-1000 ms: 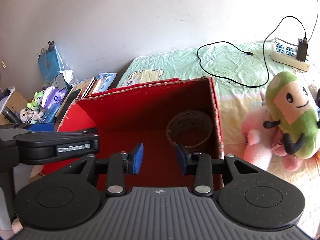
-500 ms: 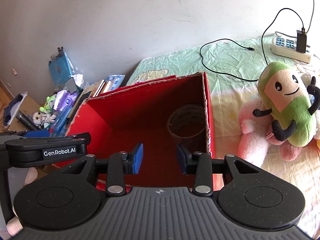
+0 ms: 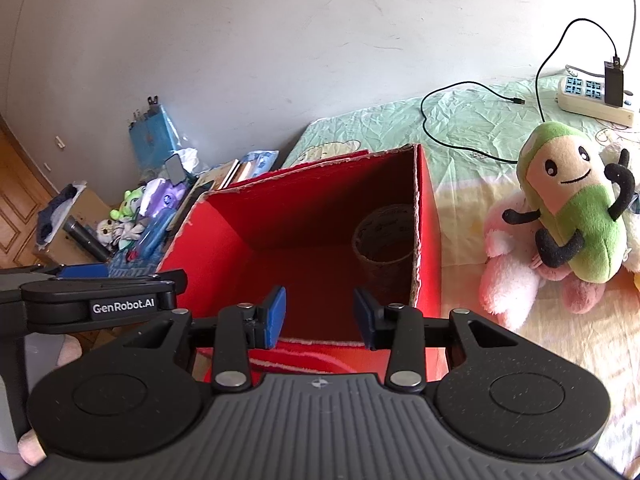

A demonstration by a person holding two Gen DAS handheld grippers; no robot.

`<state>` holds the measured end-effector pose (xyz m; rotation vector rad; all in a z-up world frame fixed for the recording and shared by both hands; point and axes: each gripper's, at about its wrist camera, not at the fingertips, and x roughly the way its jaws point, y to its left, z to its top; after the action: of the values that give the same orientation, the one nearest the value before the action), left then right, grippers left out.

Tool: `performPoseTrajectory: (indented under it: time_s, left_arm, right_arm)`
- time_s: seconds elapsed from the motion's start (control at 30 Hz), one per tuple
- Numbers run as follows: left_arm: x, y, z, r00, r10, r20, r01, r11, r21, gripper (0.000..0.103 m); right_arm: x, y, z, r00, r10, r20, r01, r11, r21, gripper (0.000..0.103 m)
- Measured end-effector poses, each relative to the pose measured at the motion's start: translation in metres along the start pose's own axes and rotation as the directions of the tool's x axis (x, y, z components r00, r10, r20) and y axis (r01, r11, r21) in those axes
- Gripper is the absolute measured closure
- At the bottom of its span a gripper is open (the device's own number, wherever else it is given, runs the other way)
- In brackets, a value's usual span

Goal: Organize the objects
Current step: 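Withdraw the right gripper from the box toward the items beside it, then grasp the brown pinecone with the right gripper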

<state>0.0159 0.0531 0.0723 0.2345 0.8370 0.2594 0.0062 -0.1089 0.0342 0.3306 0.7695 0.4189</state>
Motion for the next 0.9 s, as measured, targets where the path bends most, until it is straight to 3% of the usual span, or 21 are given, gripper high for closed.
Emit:
performPoseTrajectory:
  time_s: [0.63, 0.77, 0.9]
  left_arm:
    - [-0.005, -0.011, -0.026, 0.998, 0.03, -0.063, -0.028, 0.999, 0.025, 0.011]
    - [-0.009, -0.01, -0.037, 0.997, -0.033, -0.067, 0.036, 0.998, 0.042, 0.011]
    - [-0.018, -0.008, -0.054, 0.985, -0.162, -0.059, 0.168, 0.98, 0.103, 0.011]
  right_arm:
    - [-0.017, -0.021, -0.029, 0.992, 0.123, -0.043, -0.122, 0.992, 0.022, 0.058]
    - [-0.015, -0.034, -0.036, 0.989, 0.122, -0.078, -0.118, 0.991, 0.054, 0.052]
    - [-0.009, -0.051, -0.045, 0.976, 0.144, -0.165, -0.126, 0.985, 0.118, 0.052]
